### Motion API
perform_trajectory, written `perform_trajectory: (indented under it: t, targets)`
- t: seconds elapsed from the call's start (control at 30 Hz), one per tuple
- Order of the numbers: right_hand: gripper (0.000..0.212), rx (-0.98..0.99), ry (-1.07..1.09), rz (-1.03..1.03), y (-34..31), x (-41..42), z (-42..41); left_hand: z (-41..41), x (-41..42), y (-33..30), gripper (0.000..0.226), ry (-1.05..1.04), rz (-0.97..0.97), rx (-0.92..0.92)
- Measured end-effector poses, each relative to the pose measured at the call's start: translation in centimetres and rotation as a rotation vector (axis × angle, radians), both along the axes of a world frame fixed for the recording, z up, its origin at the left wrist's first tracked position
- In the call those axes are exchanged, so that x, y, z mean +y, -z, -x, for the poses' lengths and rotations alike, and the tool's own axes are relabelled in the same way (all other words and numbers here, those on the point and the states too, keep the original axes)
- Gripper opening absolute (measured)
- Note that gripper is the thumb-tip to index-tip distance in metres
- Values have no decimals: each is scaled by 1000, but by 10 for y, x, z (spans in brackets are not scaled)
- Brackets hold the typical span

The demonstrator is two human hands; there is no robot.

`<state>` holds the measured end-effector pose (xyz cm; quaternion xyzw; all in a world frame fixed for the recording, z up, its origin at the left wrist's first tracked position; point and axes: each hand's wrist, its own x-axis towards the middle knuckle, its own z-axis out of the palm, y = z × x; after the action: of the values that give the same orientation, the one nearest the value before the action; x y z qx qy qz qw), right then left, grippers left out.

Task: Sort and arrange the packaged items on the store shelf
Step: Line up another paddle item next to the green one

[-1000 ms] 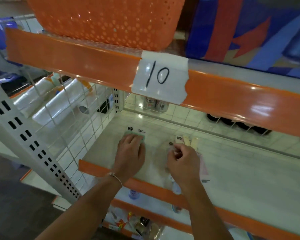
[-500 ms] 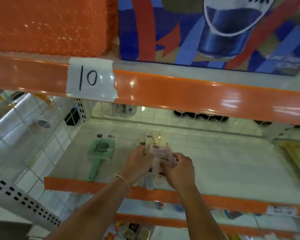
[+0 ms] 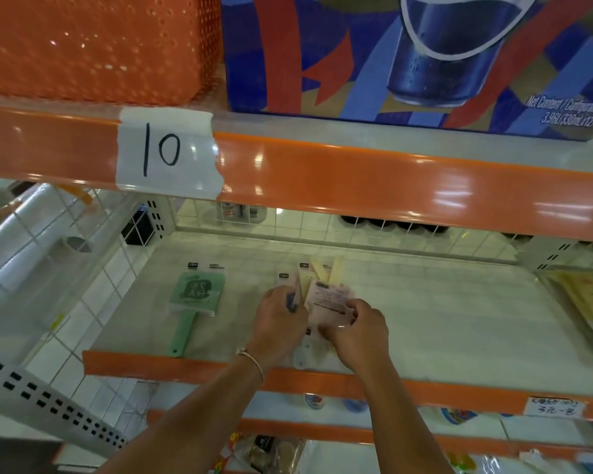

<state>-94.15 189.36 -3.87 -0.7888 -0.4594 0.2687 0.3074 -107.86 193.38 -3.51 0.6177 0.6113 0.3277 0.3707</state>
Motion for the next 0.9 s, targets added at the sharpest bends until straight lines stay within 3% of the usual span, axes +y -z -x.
perform_trajectory:
  t: [0.2,0.33,0.47,0.6,0.77,0.9]
  targets:
    - [69,27,-3,-2,-1,1,-5,-3,-1,2,14,98,12,-6]
    - [60,45,-10,-26,-6,2,-5,-2,1,12,23,174,-58,91]
    - [48,74,53,-82,-8,1,-2,-3,0,12,10,133,-85,97]
    - [36,110,92,-158,-13,1,2,0,-3,6,17,22,-87,68]
    - [30,405,182,-192,-14,7,5,16,-1,1,5,-118,119,-268]
    - [41,819,158,-114,-15,14,14,36,1,-6,13,-126,266,-535]
